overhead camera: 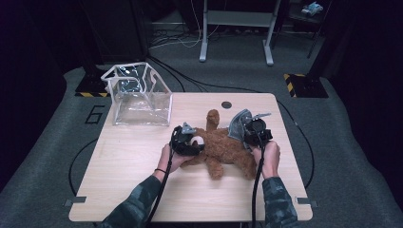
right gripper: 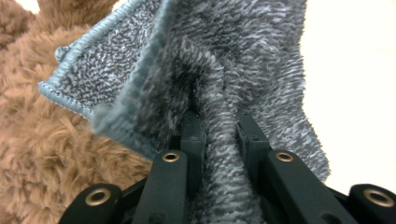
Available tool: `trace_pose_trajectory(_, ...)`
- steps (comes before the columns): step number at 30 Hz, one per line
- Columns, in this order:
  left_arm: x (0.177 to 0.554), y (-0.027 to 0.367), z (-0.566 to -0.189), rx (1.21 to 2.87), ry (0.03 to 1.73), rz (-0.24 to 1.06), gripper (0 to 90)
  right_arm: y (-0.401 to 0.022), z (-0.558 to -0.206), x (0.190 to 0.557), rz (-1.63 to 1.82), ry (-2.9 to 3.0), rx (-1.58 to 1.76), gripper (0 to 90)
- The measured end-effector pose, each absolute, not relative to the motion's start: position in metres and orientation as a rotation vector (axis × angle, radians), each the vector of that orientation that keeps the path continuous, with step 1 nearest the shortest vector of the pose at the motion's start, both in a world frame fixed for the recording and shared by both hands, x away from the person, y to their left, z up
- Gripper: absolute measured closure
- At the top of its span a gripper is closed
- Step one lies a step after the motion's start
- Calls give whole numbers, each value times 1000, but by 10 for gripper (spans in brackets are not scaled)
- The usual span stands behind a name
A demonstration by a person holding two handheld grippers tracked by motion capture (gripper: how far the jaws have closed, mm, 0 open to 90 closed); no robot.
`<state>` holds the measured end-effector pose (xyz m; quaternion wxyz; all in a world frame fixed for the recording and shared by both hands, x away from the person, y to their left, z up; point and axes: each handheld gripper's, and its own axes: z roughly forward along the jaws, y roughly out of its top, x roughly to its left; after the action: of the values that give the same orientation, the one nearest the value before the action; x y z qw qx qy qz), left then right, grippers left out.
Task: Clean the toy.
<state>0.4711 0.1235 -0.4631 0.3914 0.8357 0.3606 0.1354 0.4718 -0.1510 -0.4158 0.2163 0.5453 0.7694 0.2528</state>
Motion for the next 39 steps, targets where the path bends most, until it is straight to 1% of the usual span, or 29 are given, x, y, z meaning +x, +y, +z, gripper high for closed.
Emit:
trace_pose_trajectory(3,476,125,-460,2129,927,314,415,-138,-404,466,709,2133,1433,766)
trace_pose_trajectory(6,478,123,-458,2133,936,315,412,-110,-389,456,772,2189,1340,765)
trace_pose_trajectory(8,479,122,-456,2143,941,320,410,-92,-385,453,780,2235,1293,763)
trace_pose_trajectory(11,482,123,-456,2145,949,298,408,-63,-395,459,736,2314,1233,758)
trace_pose_trajectory(13,483,124,-457,2136,959,286,408,-57,-405,465,731,2329,1236,759)
trace_pose_trajectory(17,486,126,-458,2131,962,264,409,-65,-410,467,748,2326,1269,772)
trace_pose_trajectory(21,487,126,-458,2127,964,253,409,-83,-410,462,724,2298,1302,778)
trace_pose_trajectory(25,491,128,-459,2110,973,223,409,-112,-413,457,673,2226,1373,781)
trace_pose_trajectory(28,492,128,-460,2104,975,221,409,-140,-427,460,565,2184,1468,782)
trace_pose_trajectory(29,491,128,-460,2103,975,225,409,-150,-434,460,565,2196,1492,781)
trace_pose_trajectory(31,491,127,-459,2111,975,232,409,-158,-436,458,611,2191,1523,779)
trace_pose_trajectory(35,493,127,-460,2109,980,239,409,-141,-412,452,688,2162,1471,776)
trace_pose_trajectory(39,493,126,-459,2129,973,252,409,-102,-390,450,799,2231,1339,770)
